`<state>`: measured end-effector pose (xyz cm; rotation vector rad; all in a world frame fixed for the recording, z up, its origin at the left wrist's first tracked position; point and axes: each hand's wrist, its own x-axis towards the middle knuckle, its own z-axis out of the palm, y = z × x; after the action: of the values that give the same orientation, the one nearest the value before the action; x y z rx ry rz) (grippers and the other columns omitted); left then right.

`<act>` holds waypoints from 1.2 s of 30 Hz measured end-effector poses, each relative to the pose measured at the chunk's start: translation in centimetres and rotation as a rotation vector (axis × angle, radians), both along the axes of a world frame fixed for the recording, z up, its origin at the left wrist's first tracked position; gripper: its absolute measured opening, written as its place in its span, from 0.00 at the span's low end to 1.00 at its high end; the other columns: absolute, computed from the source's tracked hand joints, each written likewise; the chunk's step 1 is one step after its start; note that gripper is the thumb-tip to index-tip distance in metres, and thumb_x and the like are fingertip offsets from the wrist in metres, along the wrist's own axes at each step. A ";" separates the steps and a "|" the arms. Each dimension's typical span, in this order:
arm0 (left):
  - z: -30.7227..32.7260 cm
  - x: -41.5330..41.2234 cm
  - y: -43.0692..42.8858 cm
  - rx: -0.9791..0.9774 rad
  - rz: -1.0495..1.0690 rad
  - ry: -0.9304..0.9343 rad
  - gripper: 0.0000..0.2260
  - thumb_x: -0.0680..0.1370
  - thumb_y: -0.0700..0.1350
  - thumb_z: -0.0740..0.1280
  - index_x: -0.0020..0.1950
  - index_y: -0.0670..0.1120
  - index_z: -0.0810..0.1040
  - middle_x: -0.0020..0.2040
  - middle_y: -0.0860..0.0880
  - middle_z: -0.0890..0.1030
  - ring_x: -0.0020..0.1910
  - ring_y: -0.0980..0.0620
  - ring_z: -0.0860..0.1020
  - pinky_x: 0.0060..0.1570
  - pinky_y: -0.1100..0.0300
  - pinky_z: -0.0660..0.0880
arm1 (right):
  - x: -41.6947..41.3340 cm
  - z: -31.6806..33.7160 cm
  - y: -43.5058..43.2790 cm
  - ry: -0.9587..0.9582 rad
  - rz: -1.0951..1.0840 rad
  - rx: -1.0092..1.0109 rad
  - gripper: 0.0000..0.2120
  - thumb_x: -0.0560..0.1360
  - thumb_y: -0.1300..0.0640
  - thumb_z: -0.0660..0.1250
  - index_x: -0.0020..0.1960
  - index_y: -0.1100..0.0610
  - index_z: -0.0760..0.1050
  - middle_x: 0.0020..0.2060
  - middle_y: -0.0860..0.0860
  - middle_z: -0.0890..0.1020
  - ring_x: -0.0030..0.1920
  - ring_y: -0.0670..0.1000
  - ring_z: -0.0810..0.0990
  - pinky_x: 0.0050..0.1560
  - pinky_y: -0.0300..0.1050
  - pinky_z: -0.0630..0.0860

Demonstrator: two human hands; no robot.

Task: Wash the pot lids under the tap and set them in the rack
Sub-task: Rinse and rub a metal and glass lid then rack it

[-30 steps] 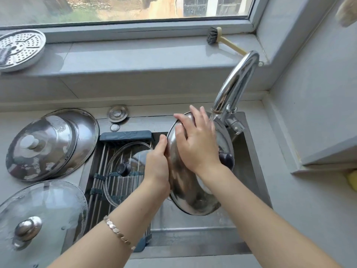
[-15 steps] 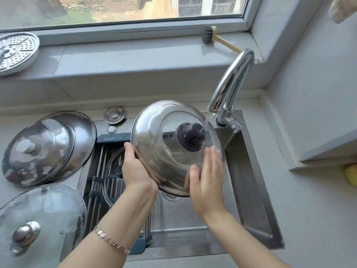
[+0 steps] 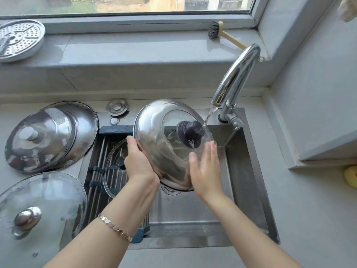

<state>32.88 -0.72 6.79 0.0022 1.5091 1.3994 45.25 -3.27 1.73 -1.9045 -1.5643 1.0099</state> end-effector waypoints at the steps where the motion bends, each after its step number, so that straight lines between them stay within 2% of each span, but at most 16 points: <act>1: 0.0 0.0 -0.1 0.003 0.004 0.005 0.17 0.76 0.62 0.60 0.41 0.51 0.80 0.37 0.53 0.84 0.45 0.50 0.81 0.52 0.53 0.77 | 0.7 -0.1 1.1 0.072 -0.105 -0.087 0.34 0.79 0.42 0.46 0.75 0.61 0.39 0.76 0.54 0.39 0.75 0.48 0.37 0.72 0.40 0.36; 3: 0.0 0.1 -0.2 0.003 0.015 0.023 0.16 0.76 0.61 0.60 0.40 0.51 0.79 0.37 0.53 0.84 0.44 0.50 0.81 0.53 0.52 0.77 | 1.0 0.1 1.4 0.087 -0.142 -0.123 0.32 0.81 0.46 0.46 0.75 0.63 0.39 0.76 0.57 0.40 0.76 0.50 0.38 0.73 0.41 0.35; 6: -0.3 -0.1 0.1 -0.025 0.028 0.015 0.17 0.75 0.62 0.60 0.46 0.50 0.79 0.46 0.50 0.83 0.48 0.48 0.81 0.55 0.50 0.77 | -0.9 1.1 -1.4 -0.104 0.123 0.086 0.38 0.74 0.37 0.38 0.75 0.59 0.36 0.73 0.48 0.34 0.74 0.45 0.33 0.70 0.37 0.30; 8: -0.6 -0.4 0.2 -0.032 0.004 0.012 0.19 0.75 0.64 0.60 0.48 0.51 0.79 0.48 0.50 0.83 0.49 0.47 0.81 0.54 0.50 0.77 | -0.6 0.7 -1.9 -0.109 0.158 0.150 0.38 0.72 0.36 0.37 0.75 0.57 0.37 0.72 0.44 0.35 0.73 0.41 0.33 0.71 0.36 0.31; 11: -0.8 -1.0 -0.1 0.001 -0.095 -0.017 0.19 0.76 0.63 0.59 0.44 0.51 0.81 0.47 0.50 0.84 0.49 0.47 0.82 0.54 0.50 0.77 | 1.7 -0.3 1.6 0.026 -0.030 0.083 0.28 0.80 0.46 0.45 0.76 0.58 0.44 0.76 0.50 0.45 0.75 0.44 0.41 0.73 0.39 0.39; 14: -0.8 -1.8 -0.9 0.020 -0.251 -0.052 0.22 0.77 0.63 0.57 0.46 0.48 0.83 0.44 0.46 0.85 0.45 0.46 0.82 0.48 0.51 0.78 | 4.2 -0.2 5.5 0.134 -0.086 0.021 0.22 0.82 0.52 0.46 0.75 0.55 0.54 0.75 0.50 0.58 0.75 0.47 0.54 0.72 0.42 0.50; 16: -1.0 -2.3 -1.2 0.012 -0.328 -0.051 0.23 0.76 0.63 0.57 0.46 0.49 0.84 0.45 0.45 0.85 0.46 0.45 0.83 0.48 0.50 0.78 | 5.1 0.8 7.5 0.102 -0.036 0.002 0.20 0.82 0.50 0.46 0.72 0.50 0.62 0.70 0.49 0.68 0.71 0.49 0.63 0.68 0.46 0.59; 18: -1.1 -2.4 -1.5 -0.006 -0.380 -0.031 0.23 0.77 0.63 0.57 0.46 0.48 0.84 0.47 0.45 0.85 0.48 0.45 0.83 0.50 0.50 0.77 | 5.1 2.2 8.9 0.078 0.040 -0.003 0.19 0.81 0.49 0.47 0.66 0.48 0.70 0.59 0.49 0.77 0.64 0.51 0.71 0.64 0.48 0.65; 20: -0.9 -1.9 -1.5 -0.039 -0.437 0.016 0.23 0.77 0.62 0.57 0.45 0.46 0.83 0.46 0.44 0.85 0.47 0.44 0.83 0.51 0.49 0.78 | 3.7 3.7 9.6 0.044 0.145 0.060 0.17 0.80 0.48 0.49 0.60 0.46 0.74 0.50 0.46 0.79 0.57 0.51 0.75 0.61 0.50 0.69; 21: -0.7 -1.5 -1.5 -0.047 -0.462 0.046 0.23 0.78 0.61 0.57 0.44 0.45 0.83 0.44 0.44 0.85 0.46 0.44 0.83 0.50 0.50 0.78 | 2.7 4.1 9.6 -0.020 0.235 0.127 0.19 0.79 0.47 0.49 0.59 0.46 0.76 0.50 0.46 0.80 0.57 0.50 0.75 0.61 0.50 0.69; 24: -0.5 -0.8 -2.0 -0.059 -0.445 0.125 0.22 0.80 0.56 0.57 0.42 0.42 0.82 0.35 0.46 0.85 0.38 0.47 0.82 0.40 0.56 0.77 | 0.3 4.3 8.2 -0.168 0.481 0.270 0.26 0.75 0.43 0.44 0.63 0.48 0.74 0.62 0.46 0.76 0.66 0.48 0.69 0.68 0.51 0.61; 27: -0.8 -1.0 -2.6 -0.094 -0.442 0.175 0.22 0.80 0.56 0.57 0.44 0.42 0.83 0.34 0.46 0.85 0.38 0.46 0.82 0.39 0.56 0.77 | 0.6 3.6 5.9 -0.158 0.634 0.224 0.23 0.78 0.45 0.49 0.72 0.47 0.63 0.73 0.45 0.62 0.75 0.46 0.52 0.75 0.50 0.45; 29: -1.1 -1.1 -2.8 -0.120 -0.428 0.170 0.23 0.80 0.57 0.56 0.46 0.40 0.82 0.38 0.43 0.84 0.40 0.44 0.82 0.43 0.53 0.78 | 1.4 3.3 3.9 -0.035 0.750 0.214 0.19 0.79 0.51 0.57 0.70 0.48 0.66 0.73 0.42 0.60 0.75 0.42 0.50 0.74 0.41 0.44; 32: -1.7 -1.7 -2.1 -0.162 -0.336 0.139 0.23 0.79 0.59 0.56 0.48 0.41 0.81 0.41 0.43 0.83 0.42 0.44 0.82 0.45 0.53 0.79 | 2.9 2.8 1.6 0.112 0.609 0.366 0.12 0.76 0.54 0.61 0.54 0.55 0.81 0.60 0.47 0.78 0.65 0.42 0.70 0.68 0.42 0.66; 34: -2.0 -2.1 -1.3 -0.169 -0.278 0.107 0.23 0.78 0.60 0.58 0.50 0.43 0.81 0.43 0.44 0.83 0.45 0.44 0.82 0.50 0.51 0.78 | 3.8 2.3 1.8 -0.026 0.400 0.382 0.15 0.76 0.49 0.60 0.55 0.55 0.79 0.54 0.50 0.79 0.56 0.46 0.75 0.57 0.45 0.73; 36: -2.0 -2.2 -0.8 -0.169 -0.251 0.080 0.22 0.77 0.61 0.59 0.53 0.44 0.80 0.45 0.45 0.83 0.47 0.45 0.82 0.54 0.50 0.77 | 4.0 2.5 2.3 -0.213 0.327 0.191 0.16 0.78 0.45 0.57 0.60 0.51 0.73 0.52 0.50 0.75 0.50 0.52 0.77 0.48 0.48 0.74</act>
<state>30.69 -1.53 4.81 0.1401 1.6280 1.0811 49.21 -0.97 4.21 -1.7045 -2.0654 0.7658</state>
